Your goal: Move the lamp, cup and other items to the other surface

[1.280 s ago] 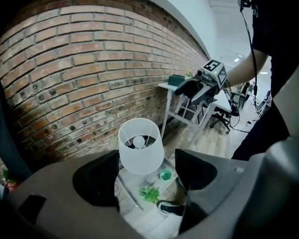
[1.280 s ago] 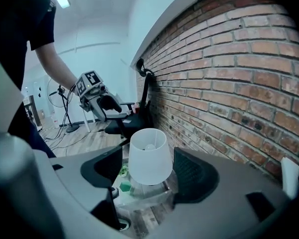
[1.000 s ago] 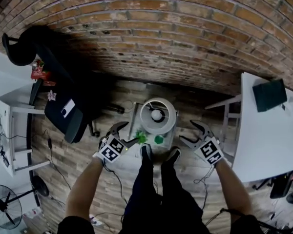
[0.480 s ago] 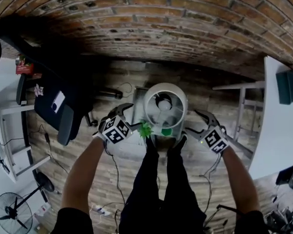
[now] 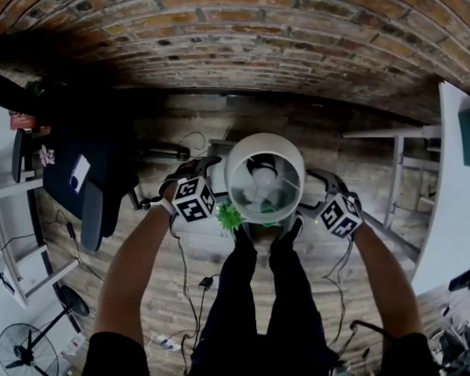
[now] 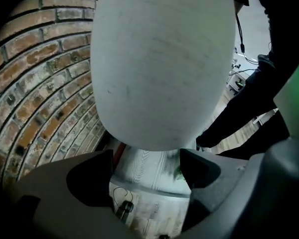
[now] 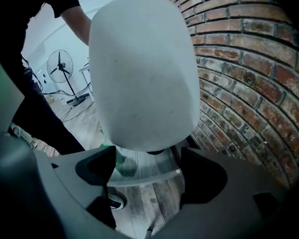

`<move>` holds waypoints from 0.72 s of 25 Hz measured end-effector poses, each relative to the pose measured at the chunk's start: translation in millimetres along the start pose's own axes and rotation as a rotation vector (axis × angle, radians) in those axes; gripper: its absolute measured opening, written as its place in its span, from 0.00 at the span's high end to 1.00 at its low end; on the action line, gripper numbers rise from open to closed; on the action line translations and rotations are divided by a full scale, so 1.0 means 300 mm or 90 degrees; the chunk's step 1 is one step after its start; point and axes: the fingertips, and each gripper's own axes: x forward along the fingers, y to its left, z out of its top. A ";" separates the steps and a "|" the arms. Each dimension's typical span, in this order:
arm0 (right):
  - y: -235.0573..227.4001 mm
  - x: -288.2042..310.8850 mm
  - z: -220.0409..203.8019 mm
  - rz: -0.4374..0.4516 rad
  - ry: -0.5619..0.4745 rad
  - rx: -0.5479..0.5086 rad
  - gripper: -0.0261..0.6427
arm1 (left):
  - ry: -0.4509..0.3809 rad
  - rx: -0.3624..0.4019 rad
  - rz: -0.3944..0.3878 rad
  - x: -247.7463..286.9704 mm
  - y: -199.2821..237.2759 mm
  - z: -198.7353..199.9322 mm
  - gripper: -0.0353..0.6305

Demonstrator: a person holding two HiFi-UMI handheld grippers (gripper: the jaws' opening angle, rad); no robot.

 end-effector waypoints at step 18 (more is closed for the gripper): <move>0.018 -0.019 0.106 0.005 -0.028 -0.048 0.33 | 0.006 0.110 -0.017 -0.050 0.010 0.054 0.35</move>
